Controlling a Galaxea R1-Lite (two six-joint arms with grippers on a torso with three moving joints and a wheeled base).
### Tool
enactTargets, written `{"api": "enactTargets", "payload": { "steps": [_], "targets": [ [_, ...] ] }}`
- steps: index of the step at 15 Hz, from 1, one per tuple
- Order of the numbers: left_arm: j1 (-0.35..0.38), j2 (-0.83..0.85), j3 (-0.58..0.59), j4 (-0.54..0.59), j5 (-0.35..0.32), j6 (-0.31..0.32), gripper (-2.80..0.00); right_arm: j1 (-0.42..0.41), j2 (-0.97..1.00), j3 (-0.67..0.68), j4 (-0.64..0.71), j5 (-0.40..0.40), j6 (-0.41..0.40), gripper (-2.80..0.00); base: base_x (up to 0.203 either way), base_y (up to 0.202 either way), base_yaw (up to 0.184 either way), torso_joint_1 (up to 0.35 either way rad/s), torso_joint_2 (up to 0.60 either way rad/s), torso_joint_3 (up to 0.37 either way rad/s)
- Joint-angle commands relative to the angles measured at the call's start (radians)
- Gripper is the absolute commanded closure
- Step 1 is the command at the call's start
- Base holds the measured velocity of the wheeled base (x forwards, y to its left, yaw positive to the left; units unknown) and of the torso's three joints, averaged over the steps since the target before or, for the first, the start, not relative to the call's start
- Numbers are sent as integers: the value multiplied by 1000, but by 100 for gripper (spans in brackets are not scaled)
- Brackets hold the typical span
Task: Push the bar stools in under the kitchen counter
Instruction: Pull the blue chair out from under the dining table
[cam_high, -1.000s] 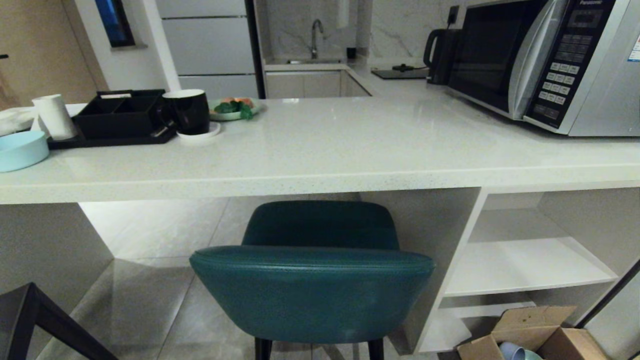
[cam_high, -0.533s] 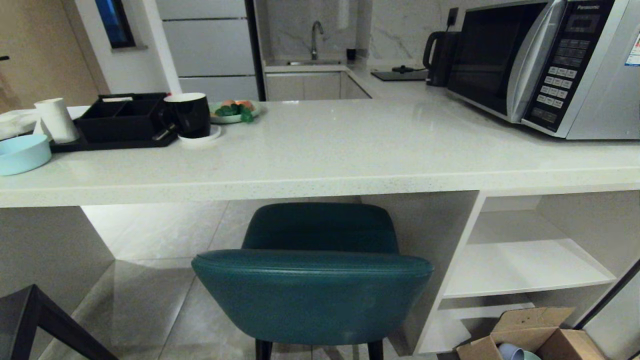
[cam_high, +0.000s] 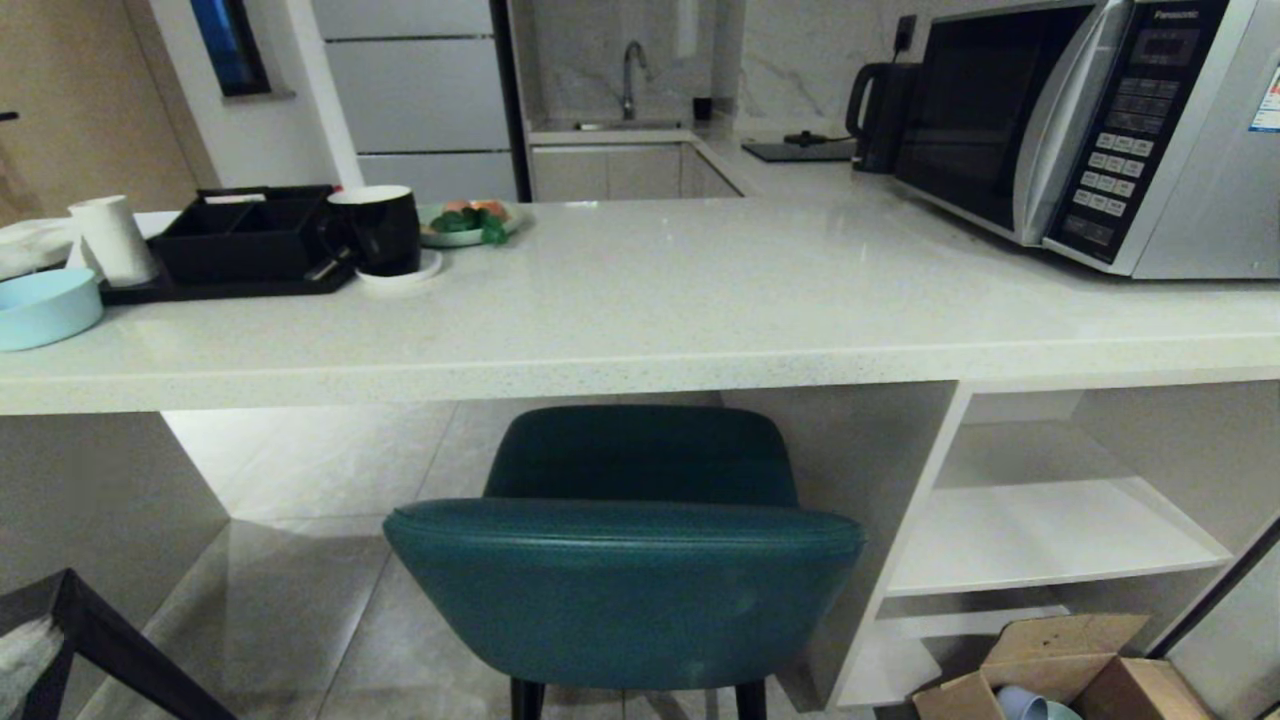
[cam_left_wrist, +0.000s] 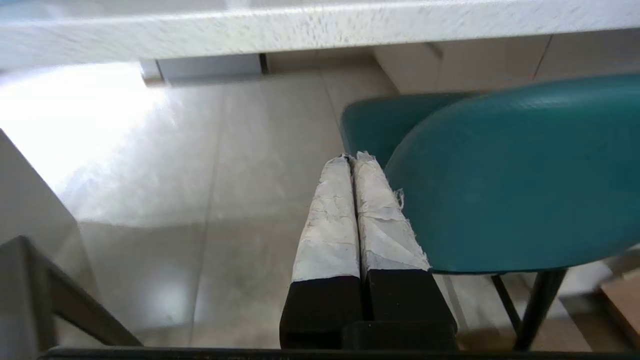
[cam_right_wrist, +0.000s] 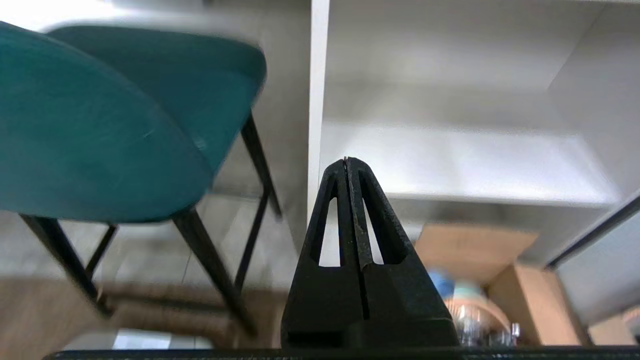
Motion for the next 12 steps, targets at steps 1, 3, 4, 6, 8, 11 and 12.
{"api": "enactTargets", "payload": {
  "steps": [1, 3, 4, 6, 8, 11, 12],
  "targets": [
    [-3, 277, 8, -77, -4, -2, 0, 11, 283, -16, -40, 2, 0, 0, 0, 0, 0, 0, 0, 0],
    [-6, 474, 2, -137, -8, -20, 0, 79, 442, -24, -74, 14, 9, 0, 0, 0, 0, 0, 0, 0],
    [-13, 568, -5, -157, -9, -31, 0, 146, 510, -30, -84, 18, 23, 0, 0, 0, 0, 0, 0, 0],
    [-40, 728, -13, -211, -12, -50, 0, 301, 624, -49, -96, 24, 86, 0, 0, 0, 0, 0, 0, 0],
    [-70, 899, -2, -372, -13, -58, 0, 392, 753, -68, -118, 29, 132, 0, 0, 0, 0, 0, 0, 0],
    [-87, 1209, 38, -782, -9, -55, 0, 428, 940, -79, -320, 14, 148, 0, 0, 0, 0, 0, 0, 0],
    [-90, 1310, 57, -936, -7, -52, 0, 431, 1000, -72, -428, -6, 148, 0, 0, 0, 0, 0, 0, 0]
  ]
}}
